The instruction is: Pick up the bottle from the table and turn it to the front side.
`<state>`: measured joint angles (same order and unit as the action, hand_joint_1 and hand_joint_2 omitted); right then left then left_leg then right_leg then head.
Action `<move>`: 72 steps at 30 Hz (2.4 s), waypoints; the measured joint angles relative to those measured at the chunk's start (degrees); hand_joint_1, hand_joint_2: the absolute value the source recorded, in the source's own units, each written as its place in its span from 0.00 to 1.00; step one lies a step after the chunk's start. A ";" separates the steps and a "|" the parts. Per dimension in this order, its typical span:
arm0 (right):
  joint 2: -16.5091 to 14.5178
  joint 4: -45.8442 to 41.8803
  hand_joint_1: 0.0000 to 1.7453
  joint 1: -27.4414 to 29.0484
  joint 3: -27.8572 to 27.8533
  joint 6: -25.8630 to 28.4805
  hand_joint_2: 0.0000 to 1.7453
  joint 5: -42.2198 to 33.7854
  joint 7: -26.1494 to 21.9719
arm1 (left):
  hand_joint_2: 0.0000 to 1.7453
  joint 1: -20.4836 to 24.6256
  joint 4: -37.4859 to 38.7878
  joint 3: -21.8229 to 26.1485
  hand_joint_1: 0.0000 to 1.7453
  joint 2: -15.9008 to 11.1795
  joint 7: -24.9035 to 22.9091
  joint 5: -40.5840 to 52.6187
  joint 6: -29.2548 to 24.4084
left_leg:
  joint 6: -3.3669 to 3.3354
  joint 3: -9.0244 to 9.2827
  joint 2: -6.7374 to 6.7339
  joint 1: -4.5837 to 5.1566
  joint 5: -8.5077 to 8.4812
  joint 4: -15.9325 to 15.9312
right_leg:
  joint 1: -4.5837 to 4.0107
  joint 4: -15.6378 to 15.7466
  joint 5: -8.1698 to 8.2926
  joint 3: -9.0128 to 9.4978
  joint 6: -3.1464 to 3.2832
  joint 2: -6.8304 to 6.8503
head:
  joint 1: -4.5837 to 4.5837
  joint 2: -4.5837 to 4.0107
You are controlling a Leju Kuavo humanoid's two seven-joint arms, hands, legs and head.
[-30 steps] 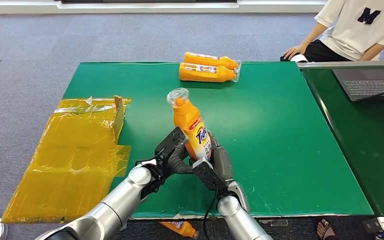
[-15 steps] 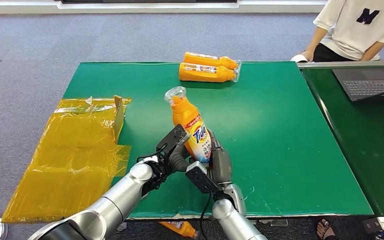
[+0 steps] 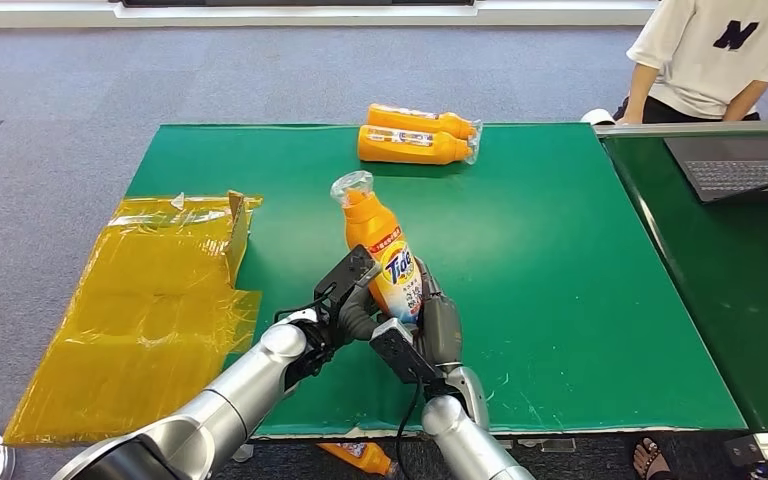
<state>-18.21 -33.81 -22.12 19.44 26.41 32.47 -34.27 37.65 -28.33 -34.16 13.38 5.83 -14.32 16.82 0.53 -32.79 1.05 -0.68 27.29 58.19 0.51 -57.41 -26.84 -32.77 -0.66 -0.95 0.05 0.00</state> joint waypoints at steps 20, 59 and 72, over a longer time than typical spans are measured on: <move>-0.57 0.68 1.00 -1.48 4.94 -6.15 1.00 -10.74 1.68 | 1.00 2.72 -1.44 -0.20 0.00 -0.02 -1.97 -0.50 -8.52 | 0.05 -0.07 -0.09 0.02 -0.08 0.01 | 0.02 -0.04 0.09 -0.17 0.08 -0.06 | 0.00 0.00; -0.38 -0.37 0.00 -2.56 6.33 -4.05 0.00 -7.62 2.44 | 1.00 2.69 -6.02 -0.22 1.00 -1.51 3.33 14.52 -16.31 | 0.09 -0.08 -0.11 0.02 -0.11 0.01 | 0.01 -0.13 0.09 -0.26 0.09 -0.11 | 0.00 0.00; 7.08 -28.10 0.00 7.68 4.08 -23.06 0.00 6.48 15.54 | 1.00 -2.55 -14.29 2.65 1.00 -7.24 6.50 35.55 -29.33 | 0.09 -0.23 -0.05 0.02 -0.10 -0.01 | 0.00 -0.13 0.07 -0.30 0.10 -0.04 | 0.04 0.00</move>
<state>-11.13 -61.91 -14.44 23.52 3.35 38.95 -18.73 35.10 -42.62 -31.50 6.14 12.33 21.22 -12.50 0.62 -33.02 0.99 -0.65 27.20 58.18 0.51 -57.54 -26.76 -33.07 -0.56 -0.99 0.09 0.00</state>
